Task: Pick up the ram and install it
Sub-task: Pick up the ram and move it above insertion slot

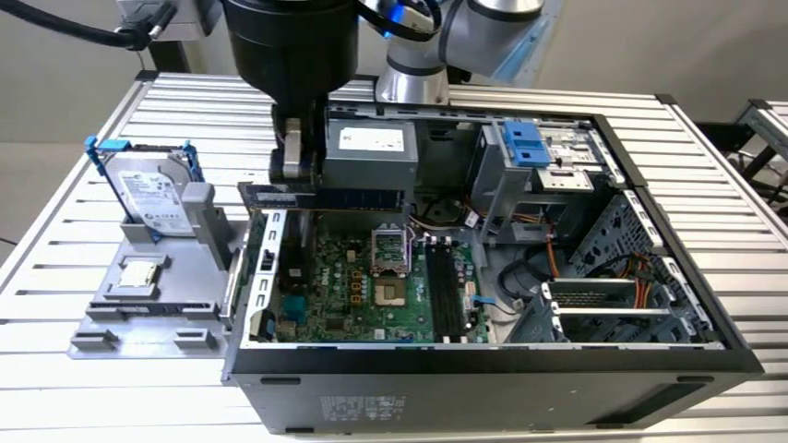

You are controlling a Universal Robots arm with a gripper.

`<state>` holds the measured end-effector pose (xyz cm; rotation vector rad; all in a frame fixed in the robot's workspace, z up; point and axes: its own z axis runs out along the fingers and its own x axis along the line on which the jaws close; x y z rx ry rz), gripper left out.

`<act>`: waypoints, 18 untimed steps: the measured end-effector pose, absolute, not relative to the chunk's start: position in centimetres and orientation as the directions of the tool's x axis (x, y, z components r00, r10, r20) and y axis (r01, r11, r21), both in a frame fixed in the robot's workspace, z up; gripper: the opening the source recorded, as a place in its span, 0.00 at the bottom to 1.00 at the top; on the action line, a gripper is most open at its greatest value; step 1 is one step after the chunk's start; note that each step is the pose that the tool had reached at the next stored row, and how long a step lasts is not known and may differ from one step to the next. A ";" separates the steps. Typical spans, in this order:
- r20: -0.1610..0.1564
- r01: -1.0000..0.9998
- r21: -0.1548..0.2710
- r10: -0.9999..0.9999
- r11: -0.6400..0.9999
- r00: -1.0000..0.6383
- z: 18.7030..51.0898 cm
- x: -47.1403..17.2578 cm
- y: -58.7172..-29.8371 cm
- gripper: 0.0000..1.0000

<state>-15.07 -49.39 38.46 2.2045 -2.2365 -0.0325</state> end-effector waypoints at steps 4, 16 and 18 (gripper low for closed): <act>-0.014 -1.000 0.015 -1.000 0.014 -0.015 38.5 -13.8 -49.4 0.00; -0.014 -1.000 0.016 -1.000 0.014 -0.015 38.5 -10.1 -49.4 0.00; -0.014 -1.000 0.016 -1.000 0.014 -0.015 38.5 -9.5 -49.4 0.00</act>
